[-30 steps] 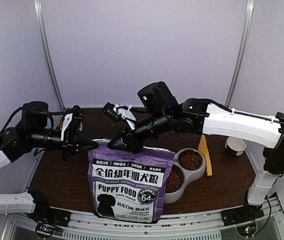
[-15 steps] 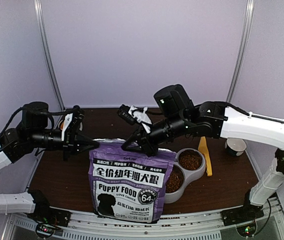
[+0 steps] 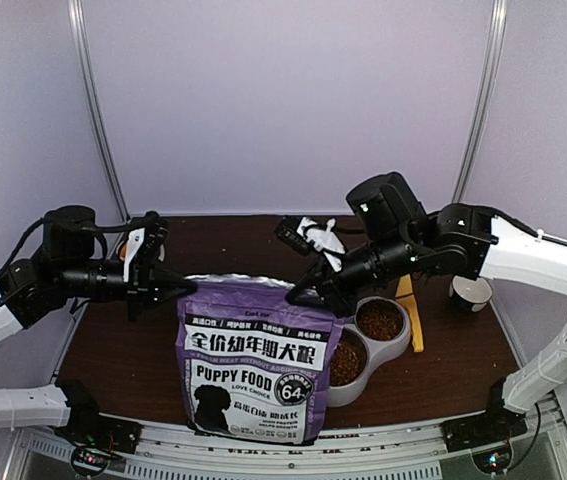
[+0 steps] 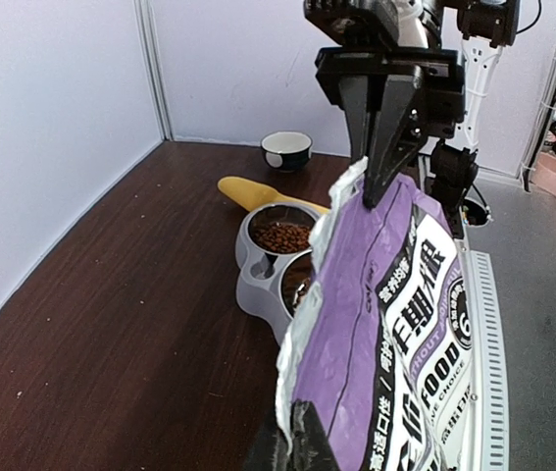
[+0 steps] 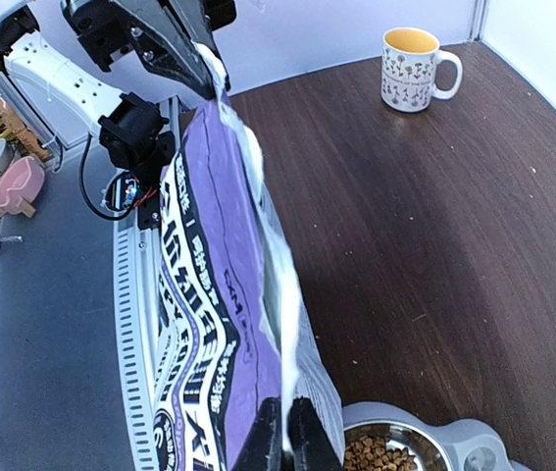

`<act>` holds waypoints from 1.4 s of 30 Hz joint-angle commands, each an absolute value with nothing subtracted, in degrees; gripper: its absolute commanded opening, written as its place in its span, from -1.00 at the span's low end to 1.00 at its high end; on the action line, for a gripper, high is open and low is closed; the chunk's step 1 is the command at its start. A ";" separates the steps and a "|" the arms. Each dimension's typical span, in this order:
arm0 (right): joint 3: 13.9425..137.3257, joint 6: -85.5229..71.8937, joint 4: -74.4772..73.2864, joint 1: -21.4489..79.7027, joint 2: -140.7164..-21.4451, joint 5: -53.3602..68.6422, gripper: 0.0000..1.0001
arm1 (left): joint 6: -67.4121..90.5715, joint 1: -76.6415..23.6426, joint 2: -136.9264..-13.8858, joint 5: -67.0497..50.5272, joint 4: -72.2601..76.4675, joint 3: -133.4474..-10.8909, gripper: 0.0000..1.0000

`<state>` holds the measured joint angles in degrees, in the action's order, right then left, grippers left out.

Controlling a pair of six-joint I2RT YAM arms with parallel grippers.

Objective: Serve the pet food
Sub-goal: Press the seal on the pet food bag.

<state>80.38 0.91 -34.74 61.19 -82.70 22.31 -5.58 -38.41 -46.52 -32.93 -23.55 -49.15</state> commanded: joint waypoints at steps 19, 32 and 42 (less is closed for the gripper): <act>74.23 -2.73 -53.72 58.06 -71.25 12.48 -1.00 | -3.91 -34.42 -43.22 -27.01 -15.11 -50.01 -1.00; 87.67 -3.96 -37.61 60.73 -83.93 24.69 0.29 | -2.91 -34.50 -47.42 -41.47 -13.63 -50.71 -1.00; 105.45 -2.64 -36.26 64.19 -100.27 27.30 0.25 | -2.03 -34.45 -47.86 -42.52 -13.18 -50.63 -1.00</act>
